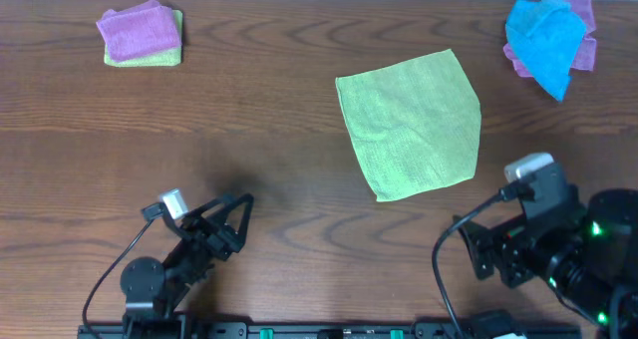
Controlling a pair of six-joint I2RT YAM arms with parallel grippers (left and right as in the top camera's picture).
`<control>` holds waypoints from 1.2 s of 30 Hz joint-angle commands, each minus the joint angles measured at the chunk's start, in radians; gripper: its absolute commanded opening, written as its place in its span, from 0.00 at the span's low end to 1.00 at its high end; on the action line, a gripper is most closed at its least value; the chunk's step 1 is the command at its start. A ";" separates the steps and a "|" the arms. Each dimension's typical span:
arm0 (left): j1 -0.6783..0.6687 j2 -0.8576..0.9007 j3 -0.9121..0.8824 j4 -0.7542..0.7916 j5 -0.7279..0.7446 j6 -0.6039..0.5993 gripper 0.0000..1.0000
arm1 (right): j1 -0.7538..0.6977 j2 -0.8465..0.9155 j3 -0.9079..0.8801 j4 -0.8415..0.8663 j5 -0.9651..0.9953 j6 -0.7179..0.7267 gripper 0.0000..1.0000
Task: Fold the cloth
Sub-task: 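Release the green cloth and raise the right gripper away, then grasp the green cloth's left corner with the left gripper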
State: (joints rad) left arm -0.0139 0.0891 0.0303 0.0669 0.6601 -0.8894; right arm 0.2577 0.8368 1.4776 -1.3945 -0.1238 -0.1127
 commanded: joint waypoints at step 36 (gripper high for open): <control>-0.676 1.518 0.745 0.042 -0.057 0.257 0.95 | -0.221 0.212 0.000 0.180 0.220 0.023 0.93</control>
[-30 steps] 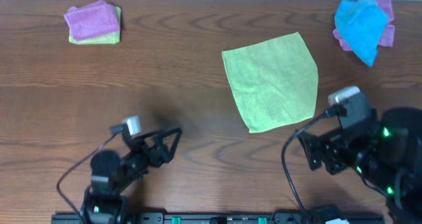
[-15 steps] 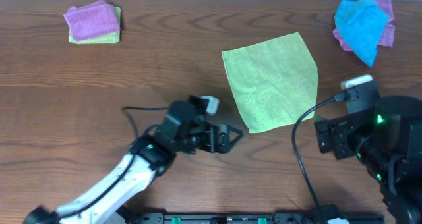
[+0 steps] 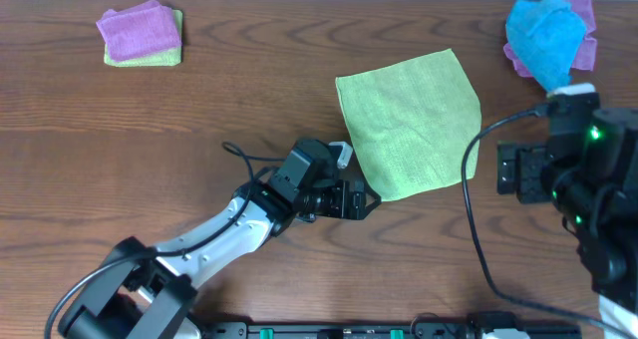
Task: Fold the cloth
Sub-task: 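Grasp the green cloth's left corner with the left gripper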
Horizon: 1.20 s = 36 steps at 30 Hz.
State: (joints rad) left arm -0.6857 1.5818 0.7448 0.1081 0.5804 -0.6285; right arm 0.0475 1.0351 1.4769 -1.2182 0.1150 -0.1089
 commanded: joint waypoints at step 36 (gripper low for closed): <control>-0.026 0.306 0.168 0.098 0.066 -0.196 0.85 | -0.023 0.069 0.000 0.070 -0.011 0.014 0.89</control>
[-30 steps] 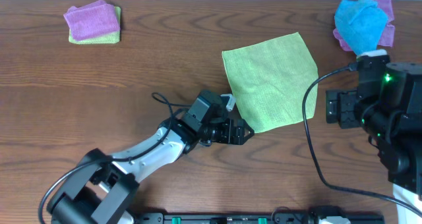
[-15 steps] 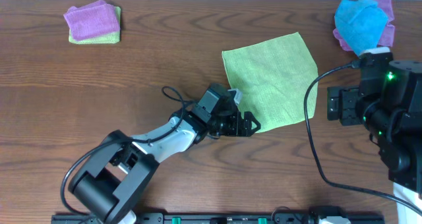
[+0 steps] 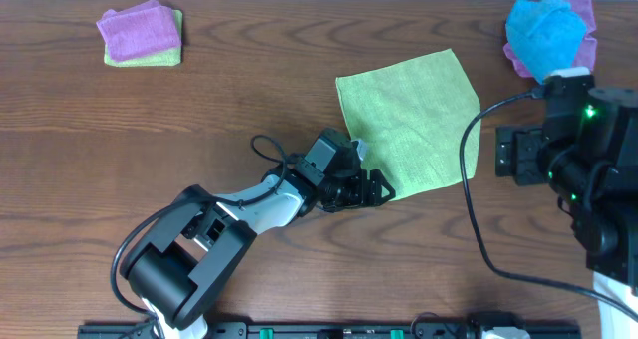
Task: Fold the cloth
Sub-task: 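Grasp the green cloth's left corner with the left gripper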
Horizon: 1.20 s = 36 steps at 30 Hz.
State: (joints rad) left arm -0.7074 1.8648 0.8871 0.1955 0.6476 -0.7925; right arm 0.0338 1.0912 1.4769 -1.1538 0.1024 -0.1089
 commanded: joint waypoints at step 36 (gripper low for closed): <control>0.222 0.129 0.046 -0.069 0.029 0.088 0.05 | -0.009 0.021 0.000 0.029 0.002 0.014 0.80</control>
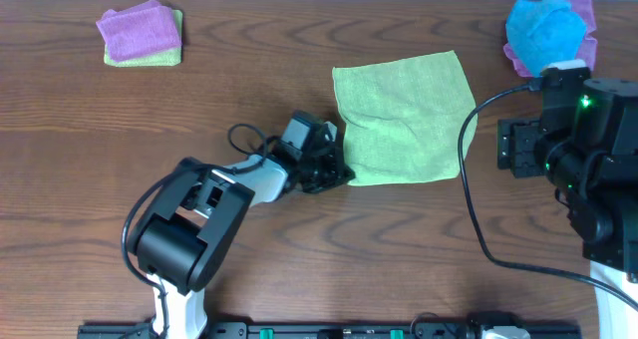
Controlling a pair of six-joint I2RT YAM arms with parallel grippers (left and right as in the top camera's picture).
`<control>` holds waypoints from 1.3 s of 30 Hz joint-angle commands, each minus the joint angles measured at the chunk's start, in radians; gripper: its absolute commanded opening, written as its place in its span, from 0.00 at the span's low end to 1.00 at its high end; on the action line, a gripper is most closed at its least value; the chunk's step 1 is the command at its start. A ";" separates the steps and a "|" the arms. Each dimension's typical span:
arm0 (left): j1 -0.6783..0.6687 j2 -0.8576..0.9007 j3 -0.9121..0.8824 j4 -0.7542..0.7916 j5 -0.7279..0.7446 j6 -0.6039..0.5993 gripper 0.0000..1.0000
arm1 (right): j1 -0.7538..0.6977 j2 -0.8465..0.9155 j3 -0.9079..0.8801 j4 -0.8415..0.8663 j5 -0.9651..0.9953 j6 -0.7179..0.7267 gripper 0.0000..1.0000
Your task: Fold the cloth
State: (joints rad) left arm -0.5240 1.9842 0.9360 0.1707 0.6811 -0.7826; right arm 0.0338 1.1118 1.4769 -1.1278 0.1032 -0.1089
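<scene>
A light green cloth [404, 120] lies spread on the wooden table [199, 110], right of centre in the overhead view, with creases across its middle and a nearly straight near edge. My left gripper [337, 171] lies low on the table at the cloth's near left corner, and its fingers look closed on that corner. My right gripper [510, 148] hovers just off the cloth's right edge, apart from it. Whether its fingers are open or closed is hidden from above.
Two folded cloths, purple on green [140, 32], sit stacked at the far left corner. A loose heap of blue and purple cloths [546, 35] lies at the far right, close behind the right arm. Black cables trail from both arms.
The left gripper has moved left and slightly away from me, taking the cloth's near corner with it. The pointed near corner is gone, the near edge is straighter and the cloth is creased. The right arm barely moved.
Both arms first rested at the table's near edge, with the cloth flat as a tilted square. Then the left arm reached toward the near corner and the right rose beside the right edge. The left gripper reached that corner, and now the corner sits further left.
</scene>
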 commanded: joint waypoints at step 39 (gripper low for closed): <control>0.172 -0.161 -0.001 -0.298 -0.403 0.263 0.05 | -0.009 0.451 -0.252 0.087 -0.303 -0.012 0.77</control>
State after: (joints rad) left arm -0.3595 1.8359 0.9459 -0.1360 0.3058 -0.5411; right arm 0.0338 1.5497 1.2675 -1.0534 -0.1158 -0.1108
